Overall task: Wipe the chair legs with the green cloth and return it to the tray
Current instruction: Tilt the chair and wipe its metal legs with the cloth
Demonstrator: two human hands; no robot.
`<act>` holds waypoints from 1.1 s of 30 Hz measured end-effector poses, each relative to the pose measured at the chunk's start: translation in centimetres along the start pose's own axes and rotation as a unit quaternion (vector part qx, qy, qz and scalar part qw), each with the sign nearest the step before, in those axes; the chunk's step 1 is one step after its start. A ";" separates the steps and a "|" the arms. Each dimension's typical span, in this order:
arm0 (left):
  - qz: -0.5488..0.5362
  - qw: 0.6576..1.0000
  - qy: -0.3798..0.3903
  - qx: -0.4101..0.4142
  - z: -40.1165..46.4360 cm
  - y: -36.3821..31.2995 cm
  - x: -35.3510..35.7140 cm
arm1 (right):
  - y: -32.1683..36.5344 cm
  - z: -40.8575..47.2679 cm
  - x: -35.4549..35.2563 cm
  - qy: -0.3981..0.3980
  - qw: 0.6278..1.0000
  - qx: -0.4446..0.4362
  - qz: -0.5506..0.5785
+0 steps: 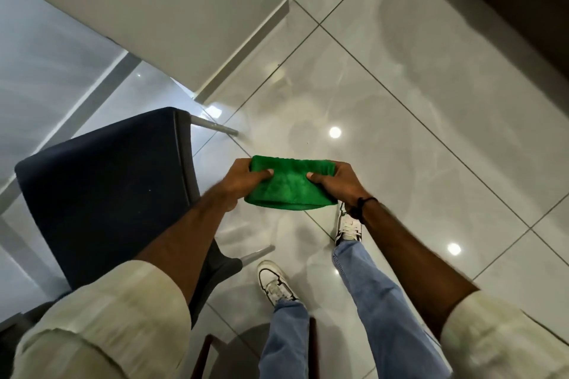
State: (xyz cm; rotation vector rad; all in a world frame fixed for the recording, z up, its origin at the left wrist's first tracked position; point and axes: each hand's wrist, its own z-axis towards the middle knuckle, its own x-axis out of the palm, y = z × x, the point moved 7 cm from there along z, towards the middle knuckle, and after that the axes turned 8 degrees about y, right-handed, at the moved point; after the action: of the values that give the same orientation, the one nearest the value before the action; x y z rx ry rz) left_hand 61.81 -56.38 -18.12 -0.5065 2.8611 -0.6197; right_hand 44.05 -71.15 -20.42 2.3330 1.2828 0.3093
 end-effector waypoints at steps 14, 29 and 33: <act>0.193 0.976 -0.013 0.099 0.3 -8.5 3.6 | 8.1 1.8 2.6 0.206 0.959 0.078 0.180; 0.514 0.783 -0.287 0.202 1.4 -5.8 -17.6 | 8.3 13.7 13.5 0.052 0.961 0.057 0.265; 0.511 0.793 -0.273 0.186 4.1 -3.8 -19.6 | 8.1 16.8 15.6 0.052 0.965 0.029 0.257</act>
State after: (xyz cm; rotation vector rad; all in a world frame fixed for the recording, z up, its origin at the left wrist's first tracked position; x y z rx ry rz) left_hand 82.07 -54.02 -18.35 0.7719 1.9280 -0.6220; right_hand 65.27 -66.55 -31.44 2.7044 0.7122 0.5695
